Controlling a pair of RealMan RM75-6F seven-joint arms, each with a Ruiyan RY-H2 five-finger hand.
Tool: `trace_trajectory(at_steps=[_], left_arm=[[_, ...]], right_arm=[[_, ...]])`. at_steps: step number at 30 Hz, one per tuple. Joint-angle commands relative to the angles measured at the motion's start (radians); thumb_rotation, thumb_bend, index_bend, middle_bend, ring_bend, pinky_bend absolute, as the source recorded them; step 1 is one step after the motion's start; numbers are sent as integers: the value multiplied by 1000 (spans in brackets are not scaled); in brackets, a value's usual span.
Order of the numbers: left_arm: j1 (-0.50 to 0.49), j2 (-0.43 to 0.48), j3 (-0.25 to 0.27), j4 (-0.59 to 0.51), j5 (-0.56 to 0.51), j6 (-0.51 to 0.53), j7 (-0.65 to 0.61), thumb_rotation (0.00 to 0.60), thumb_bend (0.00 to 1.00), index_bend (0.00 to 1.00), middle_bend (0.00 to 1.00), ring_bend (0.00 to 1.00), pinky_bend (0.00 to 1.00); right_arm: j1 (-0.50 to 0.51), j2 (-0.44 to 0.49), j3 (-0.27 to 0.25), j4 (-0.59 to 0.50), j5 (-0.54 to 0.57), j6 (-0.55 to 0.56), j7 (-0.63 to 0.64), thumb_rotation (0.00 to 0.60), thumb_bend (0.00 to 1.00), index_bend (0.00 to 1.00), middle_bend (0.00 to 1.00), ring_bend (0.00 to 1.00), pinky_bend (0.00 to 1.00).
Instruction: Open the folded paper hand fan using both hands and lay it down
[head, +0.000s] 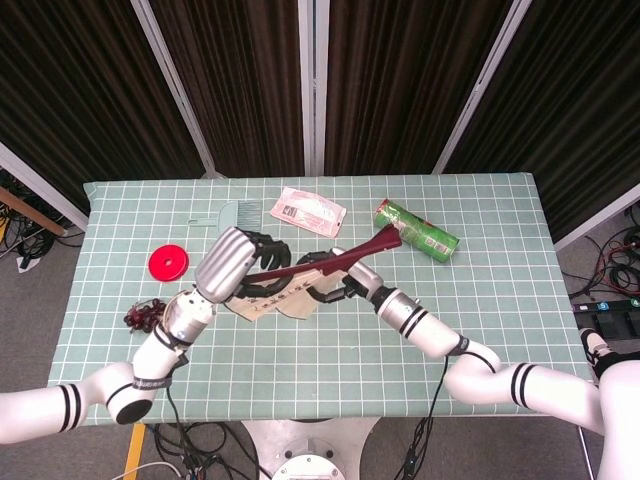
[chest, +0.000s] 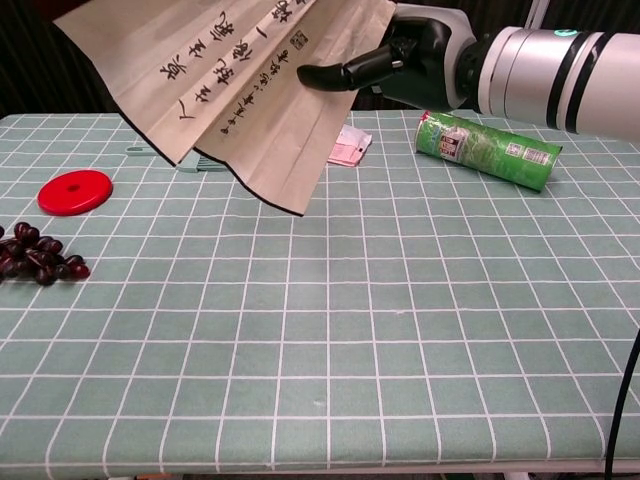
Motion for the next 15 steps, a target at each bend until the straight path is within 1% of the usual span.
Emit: trace_trajectory(at_steps=[1, 3, 4, 10, 15], left_arm=[[9, 13, 10, 9, 13, 7, -12, 600, 417, 654, 739, 701, 778], [14, 18, 13, 19, 15, 12, -19, 600, 417, 655, 739, 701, 777], [17, 22, 16, 27, 17, 13, -25, 600, 416, 655, 738, 701, 775], [37, 34, 46, 90, 61, 42, -10, 600, 418, 654, 738, 698, 761], [61, 21, 88, 192, 136, 103, 51, 600, 419, 654, 733, 688, 751]], right_arm=[[-5, -8, 13, 19, 30, 25, -59, 600, 452, 705, 472, 366, 233], [-8, -8, 17, 24, 42, 35, -92, 600, 469, 753, 501, 390, 233], [-10, -7, 16, 29, 41, 44, -122, 600, 470, 759, 505, 393, 233], [-24, 1, -4, 64, 22, 107, -309, 600, 469, 763, 499, 394, 221], [-44, 1, -17, 122, -12, 196, -470, 600, 473, 763, 496, 394, 214]])
